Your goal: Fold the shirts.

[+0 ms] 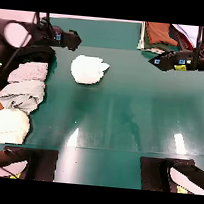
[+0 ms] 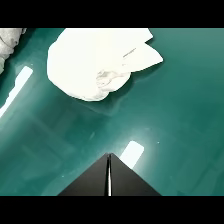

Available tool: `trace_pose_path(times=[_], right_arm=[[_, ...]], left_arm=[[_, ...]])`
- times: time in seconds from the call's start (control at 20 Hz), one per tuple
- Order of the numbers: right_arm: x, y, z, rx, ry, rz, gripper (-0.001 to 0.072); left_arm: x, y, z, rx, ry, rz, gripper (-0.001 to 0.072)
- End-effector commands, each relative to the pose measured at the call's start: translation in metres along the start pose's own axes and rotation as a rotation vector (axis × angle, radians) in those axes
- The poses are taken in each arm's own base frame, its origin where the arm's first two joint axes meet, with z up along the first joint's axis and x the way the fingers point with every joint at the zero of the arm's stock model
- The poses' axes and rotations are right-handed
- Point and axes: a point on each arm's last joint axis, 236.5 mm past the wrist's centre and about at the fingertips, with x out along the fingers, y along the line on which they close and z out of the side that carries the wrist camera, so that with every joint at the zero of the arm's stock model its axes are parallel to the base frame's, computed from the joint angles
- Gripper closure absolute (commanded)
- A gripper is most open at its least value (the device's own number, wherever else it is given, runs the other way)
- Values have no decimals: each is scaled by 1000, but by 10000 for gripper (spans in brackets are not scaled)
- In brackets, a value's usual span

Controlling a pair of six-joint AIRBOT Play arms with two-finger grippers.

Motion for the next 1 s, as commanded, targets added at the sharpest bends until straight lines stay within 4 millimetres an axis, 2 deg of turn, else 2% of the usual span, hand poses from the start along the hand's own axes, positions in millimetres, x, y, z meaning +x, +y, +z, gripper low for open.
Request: trace_pose_path(times=[0.0, 0.1, 0.2, 0.3, 0.45, 0.5, 0.55, 0.6, 0.7, 0.8, 0.85, 0.95], right_arm=[[0, 2, -2, 3, 6, 7, 696], [0, 2, -2, 3, 7, 8, 697], [0, 2, -2, 3, 7, 8, 696], [0, 2, -2, 3, 7, 8, 696], [0, 2, -2, 4, 7, 8, 696], [0, 2, -2, 5, 7, 9, 697], [0, 2, -2, 4, 9, 10, 697], [0, 3, -3, 5, 11, 12, 696], [-2, 4, -2, 2, 7, 13, 697], [-10, 9, 4, -12, -16, 11, 697], [-17, 13, 11, -30, -38, 7, 697], [-37, 26, 33, -75, -101, 2, 697]], left_arm=[[72, 58, -58, -155, 164, 84, 200], [110, 66, -100, -212, 263, 78, 199], [138, 61, -130, -254, 322, 47, 200], [154, 52, -139, -280, 324, -6, 200], [158, 52, -136, -281, 308, -14, 203], [157, 51, -132, -279, 299, -16, 277], [155, 49, -124, -274, 287, -21, 508], [152, 46, -113, -266, 279, -30, 678], [139, 36, -82, -241, 256, -59, 684], [109, 21, -25, -188, 167, -94, 685], [86, 13, 10, -149, 87, -109, 686], [13, -8, 81, -82, -93, -139, 686]])
